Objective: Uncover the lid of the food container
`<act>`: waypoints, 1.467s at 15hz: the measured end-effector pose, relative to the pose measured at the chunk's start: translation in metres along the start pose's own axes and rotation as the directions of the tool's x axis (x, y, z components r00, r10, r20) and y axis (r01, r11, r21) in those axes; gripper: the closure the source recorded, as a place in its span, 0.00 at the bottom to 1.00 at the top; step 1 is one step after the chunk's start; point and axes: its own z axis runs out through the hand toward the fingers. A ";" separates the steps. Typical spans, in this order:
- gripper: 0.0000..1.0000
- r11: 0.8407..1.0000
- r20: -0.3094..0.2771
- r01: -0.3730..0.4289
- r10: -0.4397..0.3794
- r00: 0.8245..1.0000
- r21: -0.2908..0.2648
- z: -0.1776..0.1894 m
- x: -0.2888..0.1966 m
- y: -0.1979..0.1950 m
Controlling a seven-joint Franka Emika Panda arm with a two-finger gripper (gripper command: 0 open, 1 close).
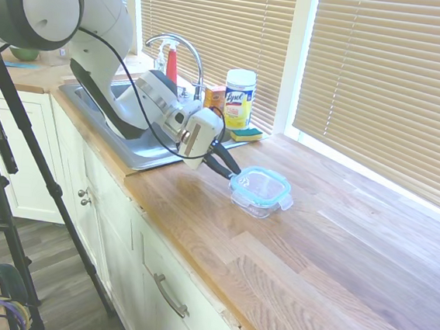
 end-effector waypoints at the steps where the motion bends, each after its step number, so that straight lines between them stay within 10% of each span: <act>1: 1.00 1.000 0.000 0.001 -0.001 1.000 -0.001 -0.001 0.000 0.000; 22: 1.00 0.994 0.004 -0.098 0.099 0.995 -0.053 0.020 0.103 0.041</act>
